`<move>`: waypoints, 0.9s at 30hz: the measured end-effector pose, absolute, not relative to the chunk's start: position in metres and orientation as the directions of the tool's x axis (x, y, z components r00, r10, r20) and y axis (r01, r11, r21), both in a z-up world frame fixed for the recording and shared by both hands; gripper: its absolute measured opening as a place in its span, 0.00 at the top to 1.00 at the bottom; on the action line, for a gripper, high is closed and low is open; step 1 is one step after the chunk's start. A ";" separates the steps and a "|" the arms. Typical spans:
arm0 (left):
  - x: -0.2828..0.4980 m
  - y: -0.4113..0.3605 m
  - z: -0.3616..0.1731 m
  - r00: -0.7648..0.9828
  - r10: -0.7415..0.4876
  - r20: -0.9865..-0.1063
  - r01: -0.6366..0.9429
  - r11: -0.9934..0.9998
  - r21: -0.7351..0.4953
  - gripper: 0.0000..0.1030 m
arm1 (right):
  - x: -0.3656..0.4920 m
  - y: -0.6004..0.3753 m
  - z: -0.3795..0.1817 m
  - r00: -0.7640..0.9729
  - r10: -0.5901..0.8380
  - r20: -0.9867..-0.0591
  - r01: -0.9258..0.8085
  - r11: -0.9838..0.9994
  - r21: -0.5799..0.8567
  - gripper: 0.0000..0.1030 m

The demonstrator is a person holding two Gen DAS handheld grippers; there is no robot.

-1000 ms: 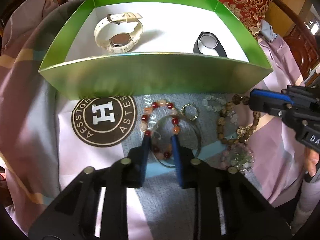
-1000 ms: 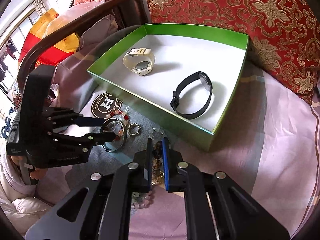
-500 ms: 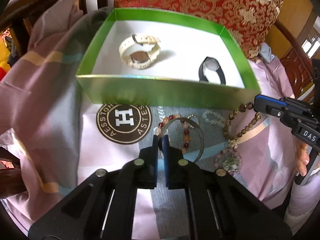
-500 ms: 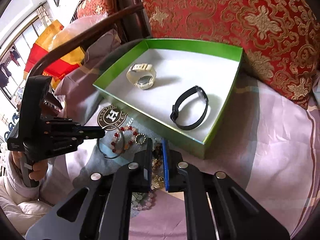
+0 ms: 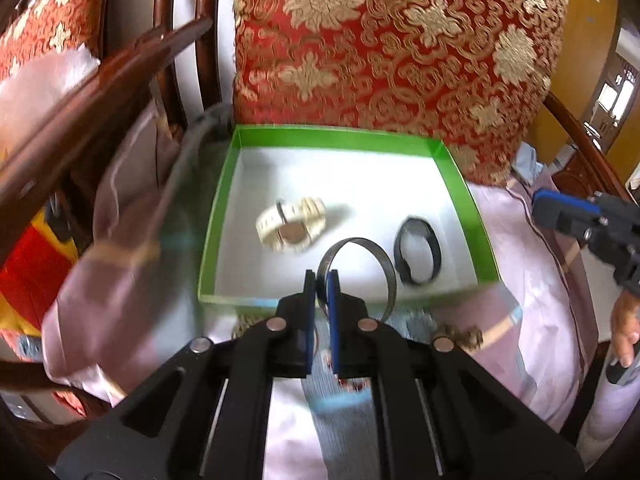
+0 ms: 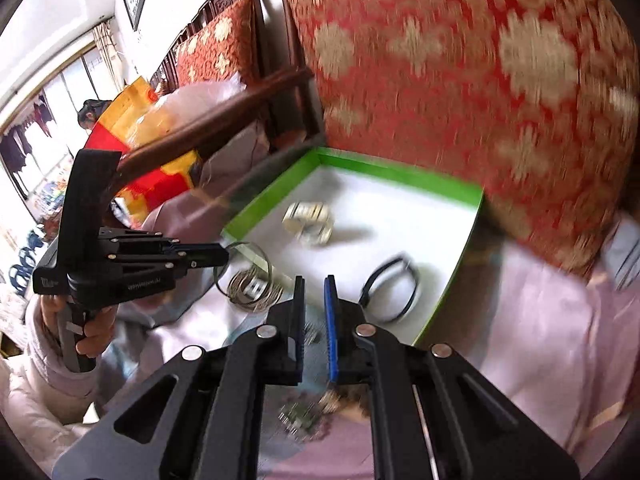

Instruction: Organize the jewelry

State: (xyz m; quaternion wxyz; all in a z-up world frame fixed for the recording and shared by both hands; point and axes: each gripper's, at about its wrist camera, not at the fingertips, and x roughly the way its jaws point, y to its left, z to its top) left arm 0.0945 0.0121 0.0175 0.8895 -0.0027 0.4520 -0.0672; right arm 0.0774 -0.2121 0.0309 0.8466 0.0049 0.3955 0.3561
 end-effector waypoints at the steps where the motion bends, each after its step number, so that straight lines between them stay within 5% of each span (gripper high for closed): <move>1: 0.097 0.012 0.019 0.584 -0.117 -0.804 0.114 0.992 -0.062 0.95 | 0.084 -0.210 0.038 0.447 0.598 -0.666 -0.598 0.753 0.275 0.91; 6: 0.095 0.007 0.011 0.575 -0.140 -0.806 0.132 0.988 -0.078 0.94 | 0.104 -0.201 0.044 0.430 0.559 -0.709 -0.603 0.762 0.236 0.90; 8: 0.094 0.008 0.005 0.564 -0.145 -0.813 0.130 0.988 -0.086 0.94 | 0.097 -0.202 0.023 0.385 0.541 -0.747 -0.608 0.758 0.235 0.63; 19: 0.060 0.013 -0.031 0.474 -0.184 -0.861 0.118 0.982 -0.145 0.92 | 0.083 -0.218 -0.106 0.190 0.358 -0.914 -0.521 0.826 0.216 0.62; 21: 0.057 0.017 -0.048 0.440 -0.173 -0.881 0.104 0.985 -0.141 0.92 | 0.079 -0.216 -0.105 0.201 0.348 -0.916 -0.534 0.823 0.195 0.67; 23: 0.054 0.021 -0.057 0.425 -0.152 -0.892 0.084 0.988 -0.128 0.92 | 0.075 -0.214 -0.107 0.190 0.353 -0.916 -0.541 0.816 0.202 0.93; 27: 0.048 0.037 -0.054 0.442 -0.138 -0.886 0.053 0.990 -0.128 0.91 | 0.068 -0.213 -0.101 0.202 0.368 -0.908 -0.545 0.812 0.208 0.93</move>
